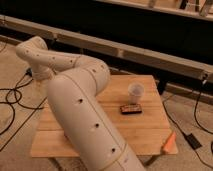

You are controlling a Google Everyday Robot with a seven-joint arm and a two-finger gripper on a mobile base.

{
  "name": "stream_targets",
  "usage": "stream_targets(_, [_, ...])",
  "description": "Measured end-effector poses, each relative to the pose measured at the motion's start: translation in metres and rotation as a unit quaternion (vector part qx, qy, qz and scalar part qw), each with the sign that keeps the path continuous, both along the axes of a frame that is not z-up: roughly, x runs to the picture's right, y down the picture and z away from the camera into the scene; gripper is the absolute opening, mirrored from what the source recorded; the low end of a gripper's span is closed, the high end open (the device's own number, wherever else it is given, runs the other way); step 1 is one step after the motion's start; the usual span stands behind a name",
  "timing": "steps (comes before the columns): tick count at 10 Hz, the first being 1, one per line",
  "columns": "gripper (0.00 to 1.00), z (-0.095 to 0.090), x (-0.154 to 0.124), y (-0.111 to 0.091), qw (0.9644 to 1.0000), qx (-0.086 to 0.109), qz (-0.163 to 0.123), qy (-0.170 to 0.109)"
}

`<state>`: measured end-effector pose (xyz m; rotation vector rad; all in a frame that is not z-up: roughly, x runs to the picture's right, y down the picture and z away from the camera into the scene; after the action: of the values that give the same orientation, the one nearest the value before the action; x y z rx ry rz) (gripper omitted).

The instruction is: Knock the bottle over

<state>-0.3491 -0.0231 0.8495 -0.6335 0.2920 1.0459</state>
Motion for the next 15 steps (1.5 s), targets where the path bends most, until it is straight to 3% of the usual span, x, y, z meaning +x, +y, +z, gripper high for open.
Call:
stream_targets(3, [0.65, 0.024, -0.007, -0.025, 0.9995, 0.026, -0.01, -0.01])
stream_targets(6, [0.65, 0.046, -0.003, -0.05, 0.9981, 0.061, -0.001, -0.012])
stream_targets(13, [0.65, 0.084, -0.001, -0.075, 0.9938, 0.107, 0.021, -0.023])
stream_targets(15, [0.65, 0.093, -0.003, -0.085, 0.9907, 0.132, 0.024, -0.022])
